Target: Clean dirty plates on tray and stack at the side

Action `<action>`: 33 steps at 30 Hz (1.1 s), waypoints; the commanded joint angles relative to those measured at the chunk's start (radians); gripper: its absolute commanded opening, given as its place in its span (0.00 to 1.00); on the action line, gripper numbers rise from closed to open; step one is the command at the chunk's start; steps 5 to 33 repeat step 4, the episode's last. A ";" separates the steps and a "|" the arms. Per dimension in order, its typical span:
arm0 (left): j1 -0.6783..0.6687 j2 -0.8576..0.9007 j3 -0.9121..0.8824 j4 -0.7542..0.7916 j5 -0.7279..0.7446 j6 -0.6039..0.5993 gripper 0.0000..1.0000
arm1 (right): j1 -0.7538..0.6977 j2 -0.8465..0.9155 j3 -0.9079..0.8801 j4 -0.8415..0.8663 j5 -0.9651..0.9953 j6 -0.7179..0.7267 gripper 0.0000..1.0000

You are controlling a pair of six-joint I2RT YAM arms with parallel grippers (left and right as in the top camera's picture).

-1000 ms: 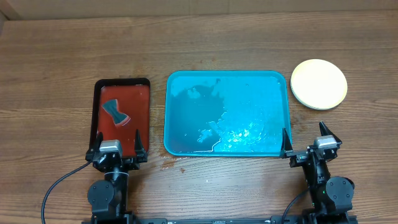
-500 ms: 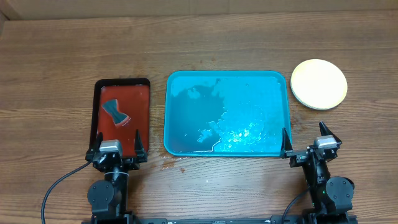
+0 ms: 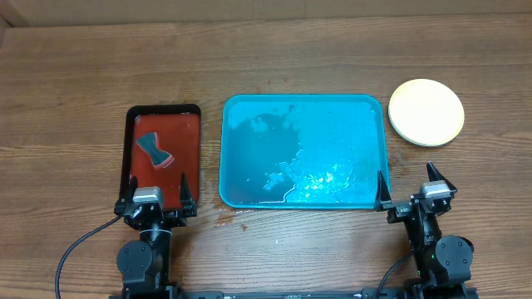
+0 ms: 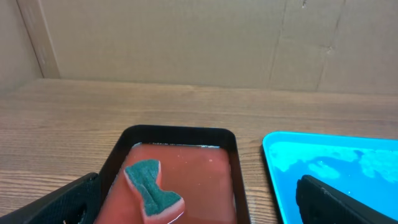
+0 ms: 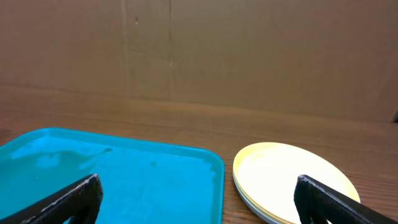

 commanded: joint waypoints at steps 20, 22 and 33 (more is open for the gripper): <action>0.003 -0.011 -0.003 -0.002 -0.009 0.022 1.00 | 0.004 -0.008 -0.010 0.006 0.010 -0.008 1.00; 0.003 -0.011 -0.003 -0.002 -0.009 0.022 1.00 | 0.004 -0.008 -0.010 0.006 0.010 -0.008 1.00; 0.003 -0.011 -0.003 -0.002 -0.009 0.022 1.00 | 0.004 -0.008 -0.010 0.006 0.010 -0.008 1.00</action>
